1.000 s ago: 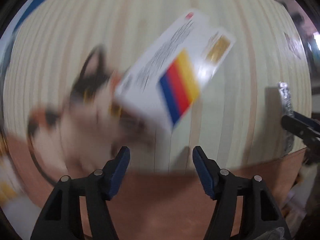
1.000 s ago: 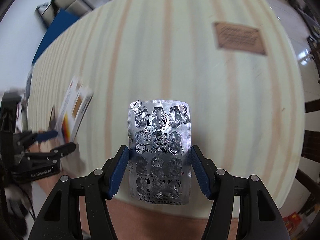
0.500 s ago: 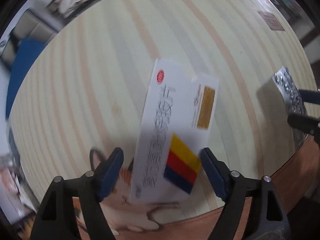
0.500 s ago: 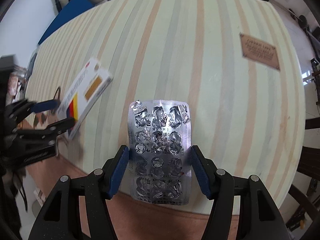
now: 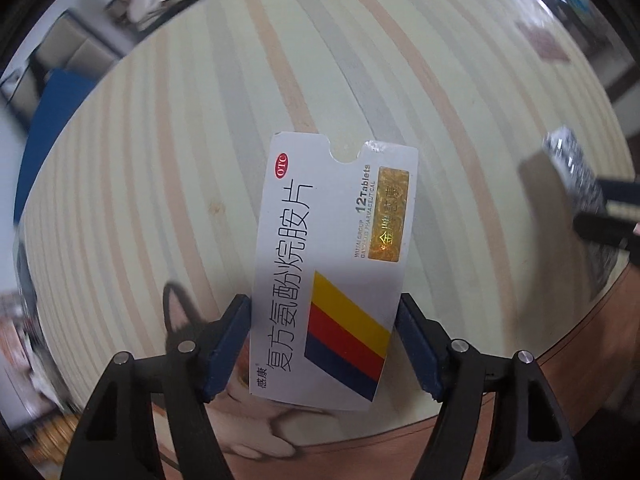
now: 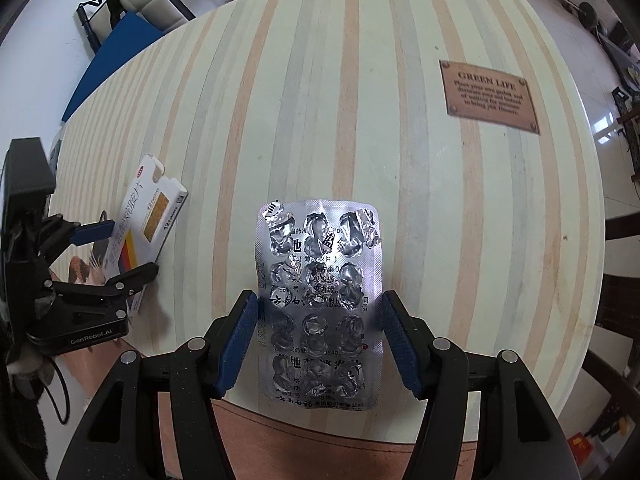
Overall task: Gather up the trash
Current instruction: 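Carry the medicine box and blister pack over the trash bin and open both tools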
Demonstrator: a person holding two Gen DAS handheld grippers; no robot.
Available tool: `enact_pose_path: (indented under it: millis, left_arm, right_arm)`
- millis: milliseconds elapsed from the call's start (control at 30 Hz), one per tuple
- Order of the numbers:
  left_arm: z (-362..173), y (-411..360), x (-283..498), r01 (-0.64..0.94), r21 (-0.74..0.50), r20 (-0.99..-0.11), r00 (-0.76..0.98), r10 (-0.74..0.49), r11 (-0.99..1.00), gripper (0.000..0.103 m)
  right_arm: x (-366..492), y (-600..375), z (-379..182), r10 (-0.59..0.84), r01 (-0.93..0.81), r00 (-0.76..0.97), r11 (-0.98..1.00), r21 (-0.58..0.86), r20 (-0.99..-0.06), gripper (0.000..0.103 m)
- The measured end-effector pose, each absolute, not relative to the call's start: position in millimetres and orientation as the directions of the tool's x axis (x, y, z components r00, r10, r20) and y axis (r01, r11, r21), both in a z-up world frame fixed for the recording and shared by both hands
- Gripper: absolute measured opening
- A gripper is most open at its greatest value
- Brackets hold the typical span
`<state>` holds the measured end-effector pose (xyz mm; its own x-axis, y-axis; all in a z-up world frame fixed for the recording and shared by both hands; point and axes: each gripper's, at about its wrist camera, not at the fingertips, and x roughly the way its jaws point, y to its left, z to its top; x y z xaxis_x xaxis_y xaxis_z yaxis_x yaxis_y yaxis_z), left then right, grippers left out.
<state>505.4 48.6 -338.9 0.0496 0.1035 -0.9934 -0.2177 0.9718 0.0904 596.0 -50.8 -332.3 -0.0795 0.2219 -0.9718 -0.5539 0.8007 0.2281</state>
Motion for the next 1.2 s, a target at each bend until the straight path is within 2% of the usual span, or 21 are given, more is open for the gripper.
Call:
enact_pose_path:
  millis: [133,267,367,667,833,1033,1200]
  left_arm:
    - [-312.0,30.4,467.3,-0.363,0.046,-0.985,0.14,0.103,0.931,0.071]
    - [-280.9,24.6,406.7,-0.52,0.034,-0.969,0.192,0.155,0.853,0.071]
    - [-261.9,-9.6,360.2,-0.609,0.023,-0.96,0.207,0.187,0.793,0.071]
    - [-254.4,-5.3,278.5,-0.721,0.0,-0.943,0.231,0.24,0.693,0.071]
    - [-240.6,-34.0,198.9,-0.756,-0.048,-0.935,0.264,0.237,0.652,0.071]
    - [-252.0,-70.6,100.4,-0.804,-0.108,-0.94,0.273,0.203,0.585,0.071]
    - [-301.8,-88.1,44.0,-0.851,-0.14,-0.967,0.227,0.114,0.507,0.071]
  right_arm:
    - [586.3,-45.0,-330.1,0.229,-0.567,-0.074,0.791,0.23,-0.971,0.065]
    - [581.5,-43.7,-320.4,0.245,-0.584,-0.069,0.776,0.239,-0.967,0.065]
    - [567.3,-43.6,-309.5,0.267,-0.605,-0.061,0.756,0.248,-0.962,0.065]
    - [493.2,-51.9,-271.2,0.321,-0.705,-0.056,0.658,0.265,-0.945,0.065]
    - [410.6,-75.2,-256.3,0.352,-0.759,-0.054,0.593,0.267,-0.934,0.065]
    - [311.8,-128.5,-244.2,0.36,-0.783,-0.05,0.565,0.26,-0.932,0.065]
    - [230.0,-179.1,-261.6,0.318,-0.807,-0.111,0.525,0.272,-0.941,0.065]
